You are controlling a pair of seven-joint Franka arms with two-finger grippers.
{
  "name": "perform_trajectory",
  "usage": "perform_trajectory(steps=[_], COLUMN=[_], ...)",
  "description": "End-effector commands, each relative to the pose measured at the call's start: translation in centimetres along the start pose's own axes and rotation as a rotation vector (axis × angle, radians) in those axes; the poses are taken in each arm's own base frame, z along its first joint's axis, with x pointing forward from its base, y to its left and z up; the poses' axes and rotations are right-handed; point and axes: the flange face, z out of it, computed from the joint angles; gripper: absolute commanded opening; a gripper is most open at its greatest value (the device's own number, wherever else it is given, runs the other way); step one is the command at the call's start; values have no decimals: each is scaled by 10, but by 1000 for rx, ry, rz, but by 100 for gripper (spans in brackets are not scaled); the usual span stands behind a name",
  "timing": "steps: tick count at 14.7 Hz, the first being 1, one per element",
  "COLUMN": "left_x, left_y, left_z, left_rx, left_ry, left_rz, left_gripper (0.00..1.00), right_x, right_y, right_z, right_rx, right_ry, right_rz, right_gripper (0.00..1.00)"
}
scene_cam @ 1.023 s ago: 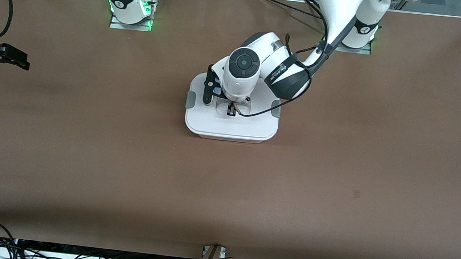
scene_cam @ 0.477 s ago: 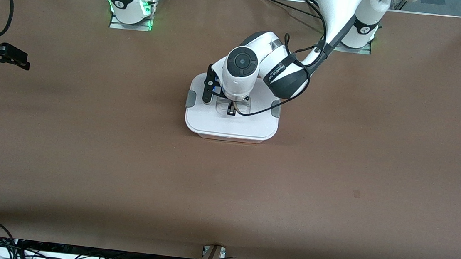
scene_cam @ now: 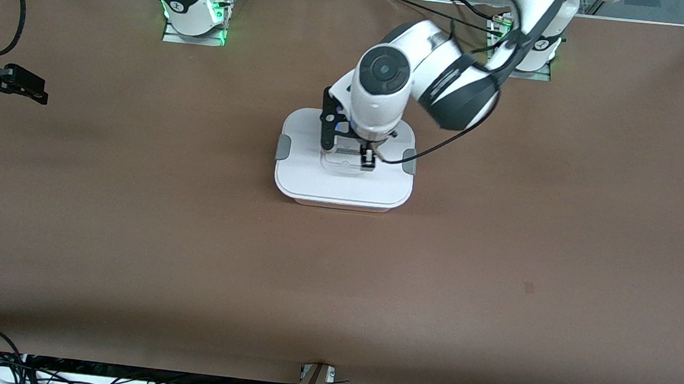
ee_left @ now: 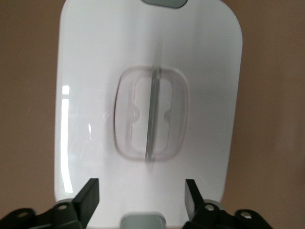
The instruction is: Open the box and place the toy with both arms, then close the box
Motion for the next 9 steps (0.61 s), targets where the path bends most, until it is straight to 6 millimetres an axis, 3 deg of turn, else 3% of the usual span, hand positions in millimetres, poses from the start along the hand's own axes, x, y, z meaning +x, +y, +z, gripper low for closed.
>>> perform_trajectory(steps=[1,5,9], left_x=[-37,-110,-198], left_y=[-13,-29,-76], left_z=[-37,-108,-135], left_rx=[48,51,75], left_ry=[-88,-127,-88], left_rz=[-89,-335,-529], left_gripper=[100,100,100], right_x=[1,1,2], right_y=[-2,-2,-12], right_z=[-7,-7,-7], right_rx=[-6,-3,-5], right_ry=[9,9,9], right_rz=[-9,-8,-23], right_gripper=[100,100,100])
